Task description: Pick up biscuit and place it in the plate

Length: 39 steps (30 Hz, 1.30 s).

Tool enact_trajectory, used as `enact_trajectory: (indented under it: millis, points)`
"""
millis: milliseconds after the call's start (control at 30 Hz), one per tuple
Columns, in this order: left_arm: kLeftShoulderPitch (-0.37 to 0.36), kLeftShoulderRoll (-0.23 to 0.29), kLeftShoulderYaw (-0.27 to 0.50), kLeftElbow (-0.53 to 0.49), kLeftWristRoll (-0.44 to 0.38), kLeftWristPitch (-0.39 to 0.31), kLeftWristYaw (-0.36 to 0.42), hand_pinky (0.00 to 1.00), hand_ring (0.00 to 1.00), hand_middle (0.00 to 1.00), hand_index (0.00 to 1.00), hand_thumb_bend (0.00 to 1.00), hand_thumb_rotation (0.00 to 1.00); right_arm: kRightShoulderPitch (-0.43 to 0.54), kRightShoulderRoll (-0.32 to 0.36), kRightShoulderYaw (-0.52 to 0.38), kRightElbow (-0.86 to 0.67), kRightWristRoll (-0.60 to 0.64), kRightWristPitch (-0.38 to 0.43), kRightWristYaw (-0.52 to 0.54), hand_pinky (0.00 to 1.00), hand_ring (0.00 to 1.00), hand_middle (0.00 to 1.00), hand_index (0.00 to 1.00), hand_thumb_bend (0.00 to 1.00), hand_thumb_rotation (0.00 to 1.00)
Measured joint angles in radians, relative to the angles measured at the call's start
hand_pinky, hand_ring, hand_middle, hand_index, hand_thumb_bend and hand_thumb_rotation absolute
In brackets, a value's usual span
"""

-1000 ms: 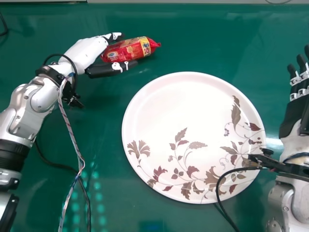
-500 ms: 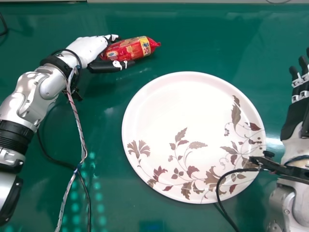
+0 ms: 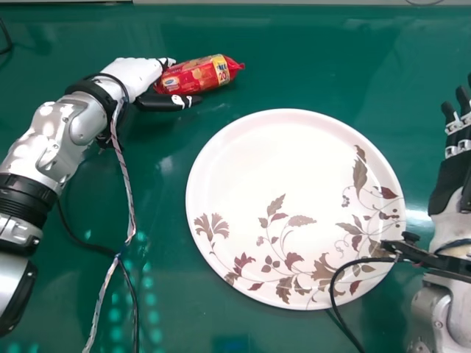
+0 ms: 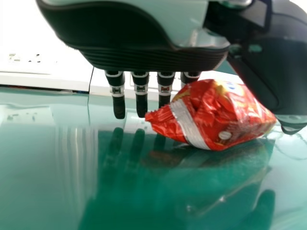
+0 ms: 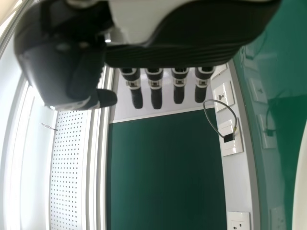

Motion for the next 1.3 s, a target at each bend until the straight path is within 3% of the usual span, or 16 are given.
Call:
enact_trajectory:
  millis: [67,133,167,200,300,433,800,967,1133,1167,1200,1233,1300]
  points:
    - [-0.022,0.0,-0.012,0.027,0.01,-0.023,0.007,0.8,0.79,0.8,0.8,0.74,0.06,0.005,0.003,0.001,0.0,0.002,-0.002,0.0,1.0,1.0,1.0,1.0,0.11,0.42]
    - [-0.049,0.0,-0.017,0.073,0.009,-0.067,0.03,0.57,0.63,0.69,0.69,0.66,0.02,0.008,0.004,0.001,0.0,0.002,-0.004,0.001,1.0,1.0,1.0,1.0,0.11,0.42]
    - [-0.059,-0.001,-0.015,0.104,-0.001,-0.098,0.048,0.47,0.53,0.57,0.58,0.57,0.01,0.009,0.004,0.001,0.0,0.002,-0.005,0.001,1.0,1.0,1.0,1.0,0.1,0.42]
    - [-0.068,-0.003,-0.012,0.133,-0.019,-0.128,0.071,0.44,0.48,0.55,0.54,0.53,0.0,0.011,0.005,0.001,0.0,0.003,-0.007,0.001,1.0,1.0,1.0,1.0,0.1,0.42]
    - [-0.084,-0.013,-0.01,0.206,-0.041,-0.196,0.133,0.4,0.45,0.53,0.49,0.5,0.0,0.014,0.007,0.001,0.0,0.012,-0.018,0.003,1.0,1.0,1.0,1.0,0.11,0.42]
    - [-0.089,-0.015,-0.013,0.253,-0.048,-0.233,0.185,0.36,0.43,0.52,0.48,0.49,0.0,0.017,0.009,0.003,0.0,0.014,-0.021,0.003,1.0,1.0,1.0,1.0,0.1,0.42]
    - [-0.091,-0.012,-0.021,0.268,-0.047,-0.261,0.211,0.35,0.42,0.52,0.48,0.49,0.0,0.019,0.009,0.003,0.009,0.015,-0.035,0.001,1.0,1.0,1.0,1.0,0.12,0.44]
    - [-0.052,-0.003,-0.019,0.196,-0.049,-0.282,0.212,0.27,0.37,0.46,0.53,0.49,0.0,0.019,0.015,0.007,0.008,0.015,-0.035,-0.004,1.0,1.0,1.0,1.0,0.11,0.45]
    - [0.004,0.029,0.005,0.074,-0.053,-0.297,0.24,0.13,0.41,0.49,0.49,0.5,0.0,0.018,0.015,0.006,0.008,0.015,-0.035,-0.004,1.0,1.0,1.0,1.0,0.12,0.45]
    - [0.02,0.038,0.019,0.043,-0.059,-0.302,0.247,0.1,0.26,0.48,0.49,0.51,0.0,0.018,0.015,0.006,0.008,0.015,-0.034,-0.005,1.0,1.0,1.0,1.0,0.12,0.45]
    - [0.038,0.045,0.035,0.009,-0.066,-0.303,0.256,0.08,0.18,0.48,0.49,0.51,0.0,0.018,0.015,0.006,0.008,0.014,-0.033,-0.006,1.0,1.0,1.0,1.0,0.12,0.45]
    - [0.057,0.052,0.051,-0.032,-0.07,-0.298,0.259,0.06,0.13,0.47,0.49,0.51,0.0,0.017,0.015,0.006,0.008,0.013,-0.032,-0.007,1.0,1.0,1.0,1.0,0.12,0.45]
    - [0.087,0.063,0.079,-0.106,-0.08,-0.278,0.253,0.06,0.11,0.47,0.49,0.52,0.0,0.016,0.014,0.006,0.008,0.01,-0.031,-0.007,1.0,1.0,1.0,1.0,0.12,0.46]
